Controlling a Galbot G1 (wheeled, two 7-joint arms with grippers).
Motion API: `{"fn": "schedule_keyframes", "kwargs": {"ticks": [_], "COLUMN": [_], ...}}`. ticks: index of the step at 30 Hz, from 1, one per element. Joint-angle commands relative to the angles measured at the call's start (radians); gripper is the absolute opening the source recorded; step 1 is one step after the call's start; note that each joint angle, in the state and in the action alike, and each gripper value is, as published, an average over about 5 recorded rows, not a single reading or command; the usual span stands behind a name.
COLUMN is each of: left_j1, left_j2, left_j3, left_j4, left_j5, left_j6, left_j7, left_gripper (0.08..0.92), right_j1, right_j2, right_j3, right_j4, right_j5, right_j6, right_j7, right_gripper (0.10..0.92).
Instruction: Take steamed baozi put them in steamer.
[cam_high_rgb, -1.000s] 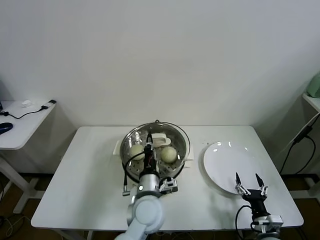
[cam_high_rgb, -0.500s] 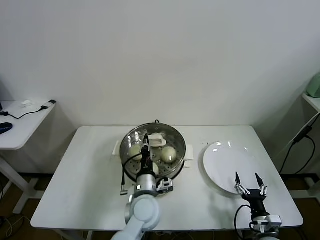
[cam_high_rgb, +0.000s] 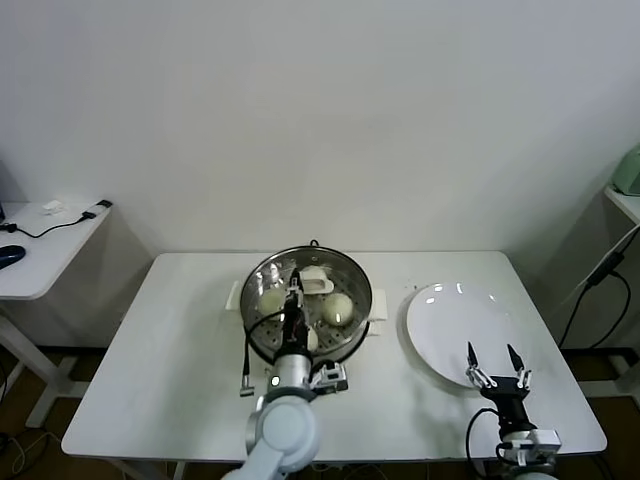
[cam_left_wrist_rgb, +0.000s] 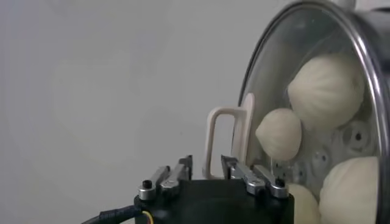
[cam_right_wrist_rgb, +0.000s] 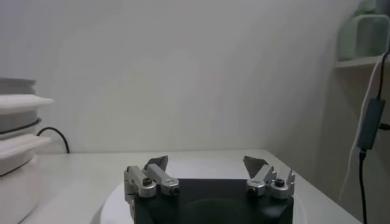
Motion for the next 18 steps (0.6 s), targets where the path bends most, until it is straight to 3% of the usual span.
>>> {"fn": "schedule_keyframes", "kwargs": {"ticks": [1, 5, 11, 14, 18], "left_j1": [0.046, 0.094, 0.168, 0.226, 0.307], "left_j2": [0.064, 0.098, 0.1, 0.099, 0.15], "left_j3": [-0.005, -0.055, -0.293, -0.497, -0.693], "left_j4": [-0.173, -0.262, -0.337, -0.336, -0.278], "left_j5": [-0.25, -0.526, -1.242, -1.544, -1.843], "left_j6": [-0.076, -0.195, -0.401, -0.468, -0.53], "left_j7": [-0.005, -0.063, -0.27, -0.285, -0.284], "left_gripper": [0.42, 0.533, 0.706, 0.782, 0.819], "right_j1": [-0.001, -0.001, -0.013, -0.019, -0.025], "right_j2": [-0.001, 0.001, -0.012, -0.033, -0.069], "right_j3": [-0.002, -0.009, -0.021, -0.035, -0.068], "right_j4": [0.011, 0.016, 0.027, 0.023, 0.02], "right_j5": [-0.001, 0.008, 0.032, 0.014, 0.007], "right_j6": [-0.012, -0.014, 0.026, 0.053, 0.071], "right_j7": [-0.003, 0.009, 0.034, 0.046, 0.075], "right_gripper": [0.823, 0.823, 0.823, 0.823, 0.823]}}
